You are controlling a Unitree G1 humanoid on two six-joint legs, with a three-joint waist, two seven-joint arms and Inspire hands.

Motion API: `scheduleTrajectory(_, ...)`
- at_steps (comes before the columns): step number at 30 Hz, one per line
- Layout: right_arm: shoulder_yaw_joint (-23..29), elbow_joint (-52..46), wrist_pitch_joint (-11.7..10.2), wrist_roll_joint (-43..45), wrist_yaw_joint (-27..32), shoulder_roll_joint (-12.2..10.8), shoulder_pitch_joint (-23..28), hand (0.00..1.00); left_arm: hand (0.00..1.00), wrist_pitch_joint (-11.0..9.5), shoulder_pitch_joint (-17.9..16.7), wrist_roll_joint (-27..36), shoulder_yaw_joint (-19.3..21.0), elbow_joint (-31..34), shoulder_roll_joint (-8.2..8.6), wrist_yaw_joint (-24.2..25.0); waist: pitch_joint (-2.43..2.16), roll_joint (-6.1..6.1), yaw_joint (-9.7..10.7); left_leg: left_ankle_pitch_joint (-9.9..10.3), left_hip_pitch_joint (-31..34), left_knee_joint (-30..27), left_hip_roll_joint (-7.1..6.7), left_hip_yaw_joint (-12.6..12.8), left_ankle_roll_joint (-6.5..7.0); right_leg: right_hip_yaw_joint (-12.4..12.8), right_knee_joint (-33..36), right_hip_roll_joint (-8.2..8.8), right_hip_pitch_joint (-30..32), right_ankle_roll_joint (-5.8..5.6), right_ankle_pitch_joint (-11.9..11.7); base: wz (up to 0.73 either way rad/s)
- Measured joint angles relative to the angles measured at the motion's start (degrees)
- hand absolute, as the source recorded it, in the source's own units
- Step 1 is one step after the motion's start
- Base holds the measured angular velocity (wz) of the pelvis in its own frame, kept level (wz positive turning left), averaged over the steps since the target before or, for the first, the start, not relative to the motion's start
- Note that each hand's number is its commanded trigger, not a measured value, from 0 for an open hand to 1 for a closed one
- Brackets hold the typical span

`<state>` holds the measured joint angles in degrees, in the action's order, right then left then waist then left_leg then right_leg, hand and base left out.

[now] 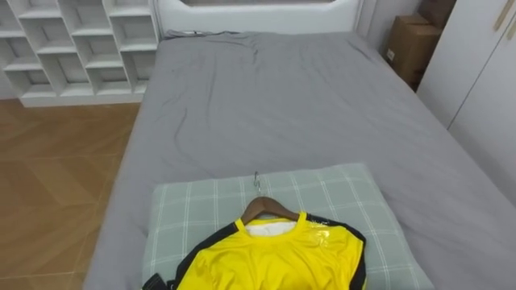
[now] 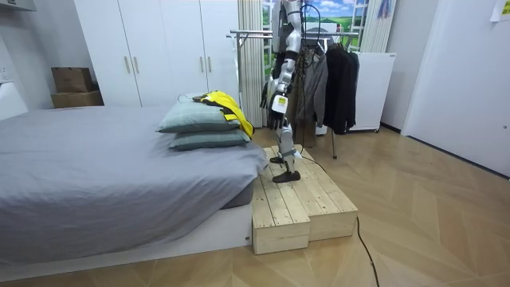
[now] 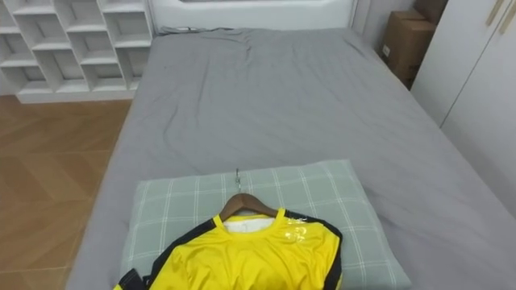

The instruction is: Hang clothes

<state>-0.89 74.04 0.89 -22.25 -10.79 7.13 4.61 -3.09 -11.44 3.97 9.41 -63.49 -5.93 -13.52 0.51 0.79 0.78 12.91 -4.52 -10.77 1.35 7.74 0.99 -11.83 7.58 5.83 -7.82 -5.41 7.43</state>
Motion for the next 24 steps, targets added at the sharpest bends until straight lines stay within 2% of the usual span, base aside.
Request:
scheduleTrajectory(5,0.01,0.02,-0.09,0.08,0.34,0.01,0.02,0.0,0.0,-2.02,0.11,-4.42,3.58,2.25,-0.72,-11.29,-0.01,0.01,0.1,0.0,-0.21,0.01,0.0,-0.66,0.0,-1.04,-0.02,0.0,-0.61,0.0,0.01,0.07)
scheduleTrajectory(11,0.24,0.01,-0.05,1.43,2.66,0.31,-0.07,0.0,0.0,-4.02,0.48,-7.41,5.08,4.79,-2.24,-24.99,-0.18,-0.3,0.07,-0.02,-0.26,0.0,-0.03,-0.92,-0.02,-0.97,-0.03,0.0,-0.61,-0.01,0.01,0.01)
scheduleTrajectory(16,1.02,0.01,0.33,2.54,3.56,0.48,0.0,0.0,0.0,-4.03,-0.66,-7.41,5.17,8.3,-2.38,-31.45,-0.28,-0.49,0.33,-0.04,-1.15,0.31,-0.18,-1.25,-0.03,-1.09,-0.89,0.0,-1.46,0.0,0.01,0.03)
scheduleTrajectory(18,1.03,0.0,0.49,2.54,3.99,0.65,-0.08,0.0,0.0,-4.03,-0.6,-7.58,5.14,10.17,-2.39,-33.59,-0.37,-0.59,0.51,-0.04,-1.18,0.3,-0.21,-1.81,-0.04,-1.87,-0.87,0.01,-1.61,0.0,0.01,0.13)
scheduleTrajectory(21,1.21,-0.09,0.73,3.67,4.51,1.11,-0.56,0.0,0.0,-4.07,-0.54,-9.75,5.36,14.38,-2.57,-37.52,-0.45,-0.61,0.43,-0.14,-0.99,0.25,-0.23,-2.25,-0.18,-2.54,-0.87,0.01,-1.53,0.0,0.01,0.07)
scheduleTrajectory(24,1.12,-0.3,1.19,4.7,4.97,1.79,-0.65,0.0,0.0,-4.43,-0.26,-14.84,5.46,17.08,-2.83,-40.81,-0.57,-0.69,0.17,-0.16,-1.07,0.27,-0.23,-2.38,-0.21,-2.64,-0.86,0.0,-1.58,0.0,0.02,0.01)
